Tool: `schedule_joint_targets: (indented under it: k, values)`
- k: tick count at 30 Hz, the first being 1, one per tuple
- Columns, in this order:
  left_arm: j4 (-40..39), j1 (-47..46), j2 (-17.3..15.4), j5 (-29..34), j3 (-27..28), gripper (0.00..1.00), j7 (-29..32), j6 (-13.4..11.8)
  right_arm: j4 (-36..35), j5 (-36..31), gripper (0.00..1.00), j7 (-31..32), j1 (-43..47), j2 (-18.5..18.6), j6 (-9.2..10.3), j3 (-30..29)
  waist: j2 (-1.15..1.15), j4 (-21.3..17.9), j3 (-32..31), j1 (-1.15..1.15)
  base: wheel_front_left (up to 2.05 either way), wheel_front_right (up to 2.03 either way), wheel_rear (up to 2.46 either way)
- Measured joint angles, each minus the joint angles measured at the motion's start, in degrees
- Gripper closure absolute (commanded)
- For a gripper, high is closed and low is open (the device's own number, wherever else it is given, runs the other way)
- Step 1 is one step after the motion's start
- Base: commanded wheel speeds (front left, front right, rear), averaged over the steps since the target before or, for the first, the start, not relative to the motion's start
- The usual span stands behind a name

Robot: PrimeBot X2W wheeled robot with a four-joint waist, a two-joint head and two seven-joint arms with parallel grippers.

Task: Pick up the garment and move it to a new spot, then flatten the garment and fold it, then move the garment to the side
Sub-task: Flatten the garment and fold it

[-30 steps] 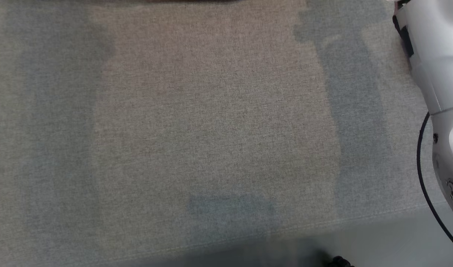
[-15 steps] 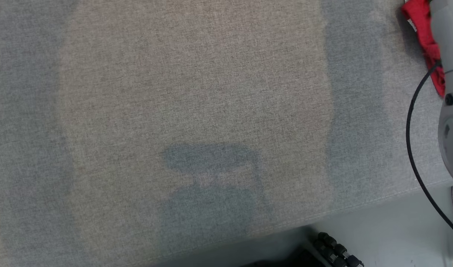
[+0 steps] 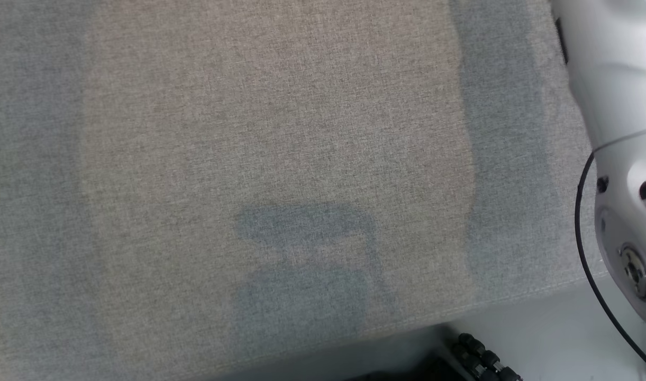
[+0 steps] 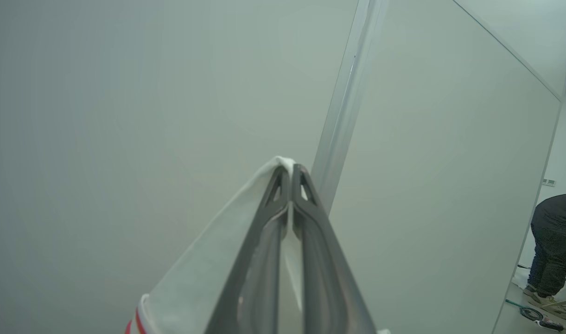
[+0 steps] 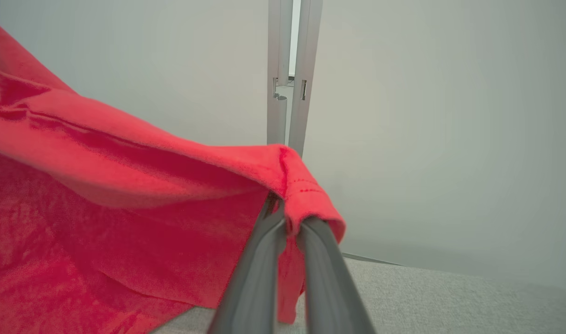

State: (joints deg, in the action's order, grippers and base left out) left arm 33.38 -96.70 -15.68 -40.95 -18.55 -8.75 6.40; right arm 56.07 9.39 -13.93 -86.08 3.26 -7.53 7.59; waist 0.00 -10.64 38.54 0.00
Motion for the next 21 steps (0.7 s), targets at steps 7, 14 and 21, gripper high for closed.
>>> schedule_joint_targets:
  k: [7, 14, 21]
  values:
    - [-5.5, 14.2, -1.4, -5.9, 1.6, 1.0, 0.1, 0.4, -0.9, 2.2, 1.0, 5.6, 6.7, 4.5, 0.0, 9.7, 0.0, 0.6, -3.4, 0.0, 0.0, 0.0, 0.0]
    - [-16.6, 39.4, -1.4, -7.3, 1.4, 1.0, -0.7, -6.7, -7.3, 9.3, 1.0, 19.5, 20.4, 10.4, 0.0, 19.4, 0.0, 1.8, -10.3, 0.0, 0.0, 0.0, 0.0]
    - [-27.9, 65.6, 0.4, -8.9, 2.6, 1.0, -3.7, -14.7, -20.4, 14.8, 1.0, 33.0, 35.7, 18.6, 0.0, 22.3, 0.0, 3.2, -18.4, 0.0, 0.0, 0.0, 0.0]
